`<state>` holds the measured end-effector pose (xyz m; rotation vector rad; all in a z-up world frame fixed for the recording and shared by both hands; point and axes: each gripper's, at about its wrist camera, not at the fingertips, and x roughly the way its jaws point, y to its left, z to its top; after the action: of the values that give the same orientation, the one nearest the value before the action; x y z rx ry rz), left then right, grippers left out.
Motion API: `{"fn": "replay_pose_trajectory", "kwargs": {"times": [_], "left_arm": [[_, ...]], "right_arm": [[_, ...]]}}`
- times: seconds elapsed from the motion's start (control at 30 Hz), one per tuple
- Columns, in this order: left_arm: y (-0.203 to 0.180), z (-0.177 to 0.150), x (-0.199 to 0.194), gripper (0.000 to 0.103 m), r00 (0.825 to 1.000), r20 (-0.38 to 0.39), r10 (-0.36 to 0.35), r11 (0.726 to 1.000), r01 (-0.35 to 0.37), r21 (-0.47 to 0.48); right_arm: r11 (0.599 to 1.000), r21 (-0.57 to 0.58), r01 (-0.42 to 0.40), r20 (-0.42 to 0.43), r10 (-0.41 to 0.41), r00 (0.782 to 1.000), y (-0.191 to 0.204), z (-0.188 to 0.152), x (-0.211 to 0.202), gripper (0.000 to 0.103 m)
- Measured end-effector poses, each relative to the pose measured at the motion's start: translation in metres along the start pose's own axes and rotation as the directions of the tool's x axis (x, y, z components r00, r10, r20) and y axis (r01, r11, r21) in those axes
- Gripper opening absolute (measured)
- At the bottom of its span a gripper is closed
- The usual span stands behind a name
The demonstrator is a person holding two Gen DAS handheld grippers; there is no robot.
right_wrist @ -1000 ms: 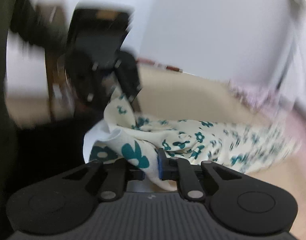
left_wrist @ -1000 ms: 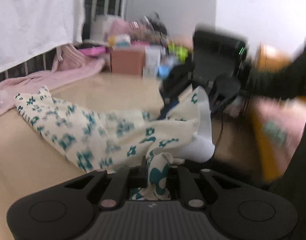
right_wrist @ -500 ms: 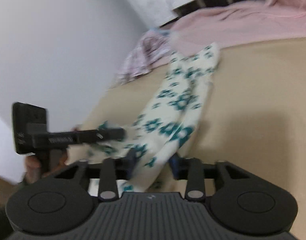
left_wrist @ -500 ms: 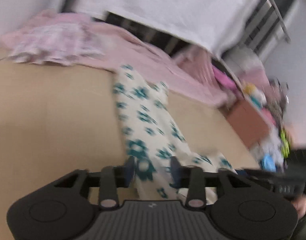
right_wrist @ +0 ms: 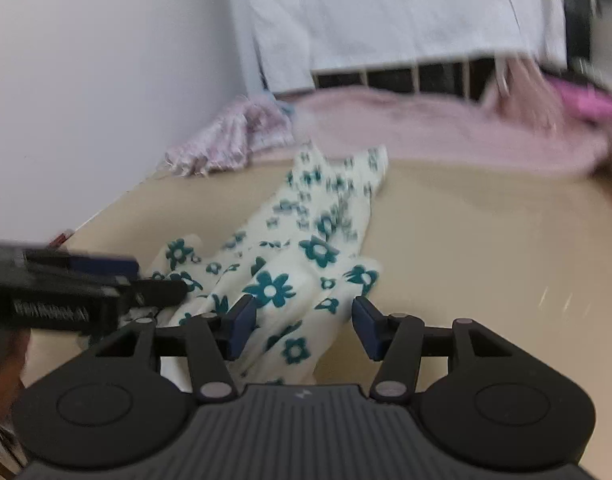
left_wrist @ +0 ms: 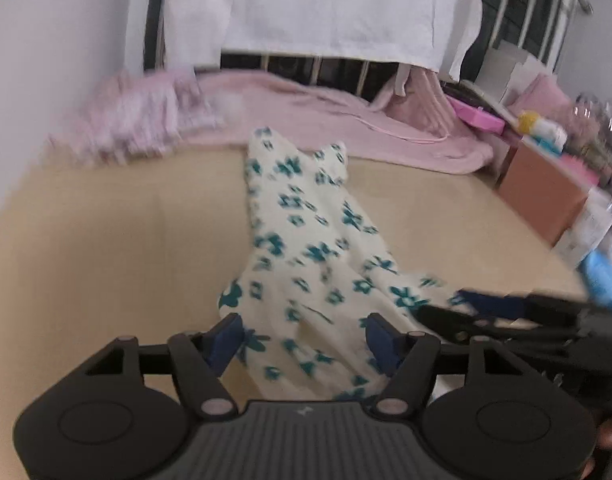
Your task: Fold clothes
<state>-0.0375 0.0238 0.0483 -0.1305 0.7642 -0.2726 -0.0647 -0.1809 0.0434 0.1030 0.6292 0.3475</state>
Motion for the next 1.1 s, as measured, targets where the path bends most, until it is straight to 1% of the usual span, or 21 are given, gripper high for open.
{"fn": "replay_pose_trajectory", "kwargs": {"times": [0.03,0.07,0.1,0.17,0.23,0.3,0.33,0.43,0.5,0.53,0.6,0.63,0.67,0.7,0.77,0.83,0.9,0.97,1.0,1.03,1.1], "left_arm": [[0.003,0.000,0.001,0.037,1.000,-0.016,-0.023,1.000,0.023,-0.019],[0.006,0.002,0.003,0.026,0.999,-0.028,-0.040,0.999,0.039,-0.032],[0.007,0.003,0.004,0.019,0.998,-0.035,-0.046,0.998,0.045,-0.038],[0.009,0.003,0.002,0.015,0.998,-0.020,-0.055,0.998,0.054,-0.043],[0.015,0.002,0.000,0.005,0.994,0.020,-0.106,0.992,0.107,-0.070],[0.020,0.000,-0.008,0.005,0.979,0.092,-0.185,0.978,0.192,-0.084],[0.022,-0.002,-0.014,0.005,0.957,0.148,-0.250,0.963,0.262,-0.070],[0.030,-0.006,-0.018,0.006,0.916,0.193,-0.353,0.926,0.371,-0.071],[0.047,-0.004,0.007,0.006,0.907,0.133,-0.400,0.879,0.421,-0.226],[0.056,-0.005,0.021,0.006,0.912,0.094,-0.398,0.859,0.407,-0.309],[0.071,-0.007,0.040,0.006,0.914,0.046,-0.403,0.826,0.385,-0.411],[0.072,-0.010,0.041,0.010,0.919,0.042,-0.391,0.831,0.373,-0.413],[0.073,-0.012,0.043,0.016,0.924,0.038,-0.379,0.836,0.360,-0.414],[0.073,-0.014,0.043,0.020,0.929,0.035,-0.368,0.842,0.349,-0.412],[0.069,-0.015,0.042,0.020,0.937,0.038,-0.348,0.863,0.336,-0.379],[0.063,-0.014,0.040,0.020,0.945,0.039,-0.326,0.882,0.319,-0.347],[0.059,-0.014,0.039,0.020,0.950,0.039,-0.311,0.899,0.307,-0.313],[0.055,-0.014,0.039,0.020,0.952,0.036,-0.305,0.909,0.302,-0.287],[0.055,-0.013,0.038,0.020,0.952,0.033,-0.304,0.912,0.301,-0.278],[0.056,-0.013,0.037,0.020,0.952,0.030,-0.306,0.913,0.302,-0.274],[0.057,-0.013,0.037,0.020,0.950,0.026,-0.310,0.910,0.304,-0.280]], "right_arm": [[1.000,0.022,-0.017,0.002,0.017,1.000,-0.001,-0.002,0.003,0.053],[0.998,0.045,-0.033,0.005,0.033,0.999,-0.002,-0.003,0.006,0.050],[0.997,0.066,-0.048,0.006,0.048,0.999,-0.003,-0.005,0.007,0.047],[0.989,0.118,-0.091,-0.003,0.092,0.996,-0.007,-0.007,0.008,0.028],[0.977,0.166,-0.135,0.003,0.137,0.991,-0.012,-0.009,0.006,0.016],[0.951,0.214,-0.222,0.053,0.216,0.975,-0.019,-0.013,0.000,0.010],[0.932,0.238,-0.272,0.090,0.258,0.962,-0.024,-0.016,-0.007,0.010],[0.863,0.319,-0.391,0.180,0.351,0.919,-0.042,-0.021,-0.019,0.010],[0.794,0.415,-0.444,0.185,0.404,0.896,-0.057,-0.024,-0.008,0.010],[0.759,0.464,-0.456,0.183,0.422,0.888,-0.064,-0.025,0.000,0.010],[0.711,0.566,-0.417,0.146,0.412,0.899,-0.078,-0.031,0.019,0.010],[0.703,0.596,-0.388,0.122,0.398,0.909,-0.080,-0.033,0.025,0.010],[0.707,0.611,-0.356,0.098,0.379,0.920,-0.081,-0.035,0.030,0.013],[0.745,0.584,-0.323,0.074,0.347,0.935,-0.076,-0.034,0.030,0.018],[0.813,0.524,-0.256,0.035,0.279,0.960,-0.065,-0.033,0.029,0.021],[0.877,0.438,-0.198,0.039,0.202,0.979,-0.052,-0.027,0.018,0.029],[0.933,0.336,-0.131,0.072,0.113,0.991,-0.039,-0.020,0.000,0.030],[0.967,0.237,-0.090,0.118,0.063,0.991,-0.027,-0.013,-0.020,0.029],[0.978,0.189,-0.083,0.138,0.057,0.989,-0.020,-0.010,-0.028,0.026],[0.986,0.137,-0.095,0.143,0.076,0.987,-0.013,-0.008,-0.035,0.016],[0.991,0.055,-0.119,0.103,0.113,0.988,0.004,-0.008,-0.031,0.013]]}}
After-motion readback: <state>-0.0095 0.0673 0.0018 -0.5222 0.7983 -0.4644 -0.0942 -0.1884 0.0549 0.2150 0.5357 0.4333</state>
